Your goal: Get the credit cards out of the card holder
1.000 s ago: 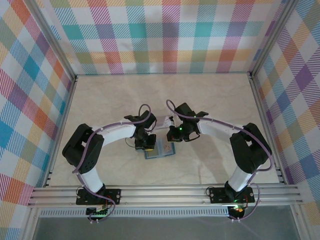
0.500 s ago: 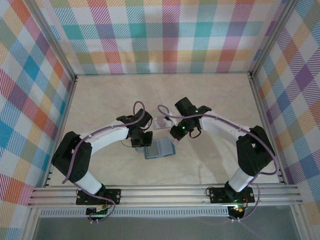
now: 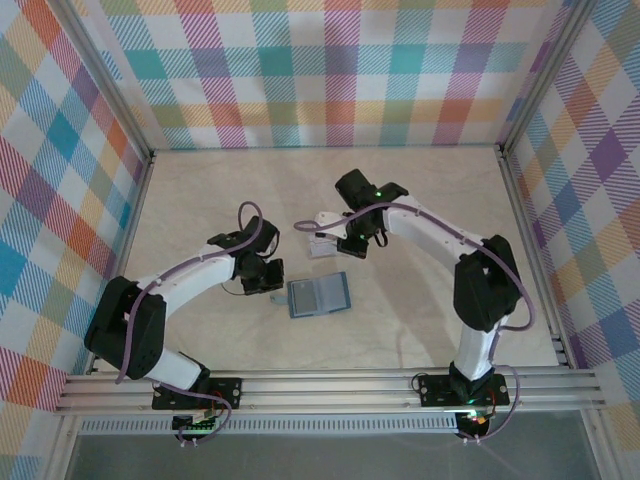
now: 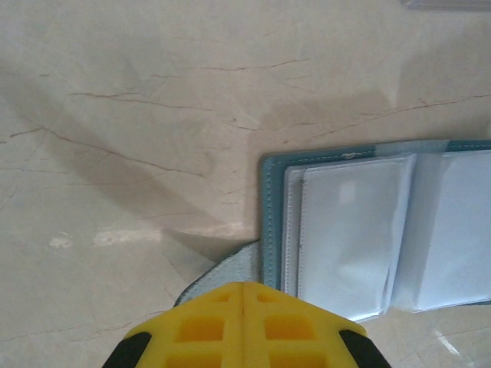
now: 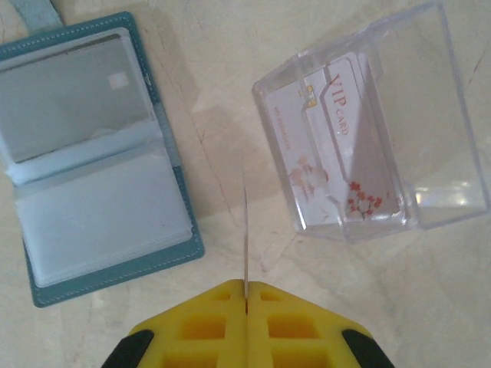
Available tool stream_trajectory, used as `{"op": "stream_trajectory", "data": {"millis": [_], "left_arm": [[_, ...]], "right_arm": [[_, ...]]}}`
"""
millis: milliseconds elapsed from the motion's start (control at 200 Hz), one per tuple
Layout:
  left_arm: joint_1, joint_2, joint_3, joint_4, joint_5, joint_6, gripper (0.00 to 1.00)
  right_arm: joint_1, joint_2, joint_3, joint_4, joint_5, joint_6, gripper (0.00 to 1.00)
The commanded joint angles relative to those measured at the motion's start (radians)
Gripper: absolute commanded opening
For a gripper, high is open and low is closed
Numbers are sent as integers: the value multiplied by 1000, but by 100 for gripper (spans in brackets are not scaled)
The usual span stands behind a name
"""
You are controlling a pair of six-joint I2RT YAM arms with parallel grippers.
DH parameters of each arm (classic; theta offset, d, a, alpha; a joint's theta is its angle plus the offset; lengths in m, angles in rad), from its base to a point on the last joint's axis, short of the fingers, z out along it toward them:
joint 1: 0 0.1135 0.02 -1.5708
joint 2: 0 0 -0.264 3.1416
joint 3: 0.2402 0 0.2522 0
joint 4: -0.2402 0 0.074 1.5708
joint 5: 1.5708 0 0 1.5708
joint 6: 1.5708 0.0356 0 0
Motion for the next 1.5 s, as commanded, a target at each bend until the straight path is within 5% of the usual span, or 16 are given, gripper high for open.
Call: {"op": "stream_trajectory", "data": {"millis": [0,540,1385,1495], "left_arm": [[15,-23,-21,-4,24,-9,4],[34,-41,-46,-7,28,-3,4],[49,-44,-71,2,40,2,4],[50,-45,-75,5,41,2,4]], "right_arm": [[-7,65,111,-116,13,-140,0],[-4,345,542,-325,14,-276,0],[19,502,646,-358,38,-333,0],[21,496,646,-357,34,-328,6]]}}
